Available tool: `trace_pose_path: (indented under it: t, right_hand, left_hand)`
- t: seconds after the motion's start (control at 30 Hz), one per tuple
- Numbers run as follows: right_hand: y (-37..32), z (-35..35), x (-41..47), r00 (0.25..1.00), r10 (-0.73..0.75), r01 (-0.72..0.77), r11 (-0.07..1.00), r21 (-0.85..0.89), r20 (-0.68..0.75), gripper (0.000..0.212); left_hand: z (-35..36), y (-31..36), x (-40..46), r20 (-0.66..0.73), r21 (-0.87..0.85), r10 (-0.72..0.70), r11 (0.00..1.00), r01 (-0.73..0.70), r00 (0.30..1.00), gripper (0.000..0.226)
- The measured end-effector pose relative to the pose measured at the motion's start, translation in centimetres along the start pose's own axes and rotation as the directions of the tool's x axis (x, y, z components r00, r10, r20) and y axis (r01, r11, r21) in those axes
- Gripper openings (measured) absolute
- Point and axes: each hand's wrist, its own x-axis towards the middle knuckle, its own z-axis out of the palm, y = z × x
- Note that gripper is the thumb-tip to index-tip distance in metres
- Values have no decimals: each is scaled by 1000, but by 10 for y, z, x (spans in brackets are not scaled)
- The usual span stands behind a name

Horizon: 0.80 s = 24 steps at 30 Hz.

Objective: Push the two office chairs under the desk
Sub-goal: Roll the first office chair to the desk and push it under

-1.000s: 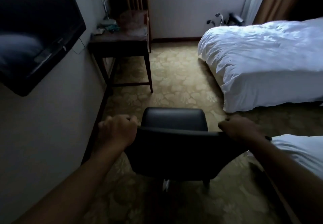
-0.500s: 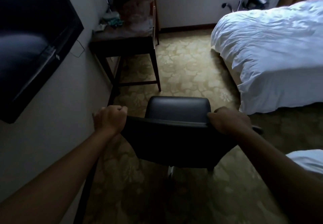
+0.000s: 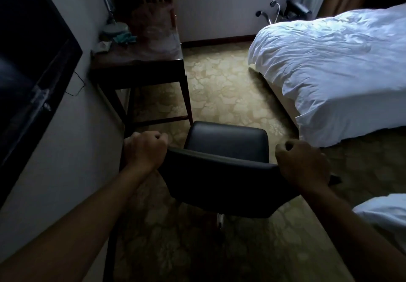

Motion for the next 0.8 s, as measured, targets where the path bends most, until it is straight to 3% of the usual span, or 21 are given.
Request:
trace_pose_path:
  t: [0.2, 0.43, 0.53, 0.6, 0.63, 0.8]
  right_hand:
    - [-28, 24, 56, 994, 104, -105, 994, -37, -22, 39]
    - [-65, 47, 120, 996, 75, -76, 997, -17, -47, 39]
    - [-88, 58, 153, 997, 61, -62, 998, -10, -47, 40]
    - [-97, 70, 176, 997, 57, -61, 993, -96, -53, 44]
    - [-101, 72, 180, 997, 77, -80, 990, -113, -29, 45]
    - [-108, 89, 240, 999, 28, -30, 990, -138, -20, 50]
  left_hand:
    - [-3, 5, 75, 29, -22, 76, 997, -75, 997, 55]
    - [0, 9, 155, -13, -51, 103, 993, -103, 995, 52]
    - [4, 7, 194, -13, -9, 88, 996, -88, 996, 52]
    - [6, 7, 216, 49, 126, 97, 987, -102, 994, 54]
    - [4, 9, 221, 112, 142, 47, 988, -62, 993, 54]
    - [17, 14, 278, 98, 155, 60, 985, -75, 993, 51]
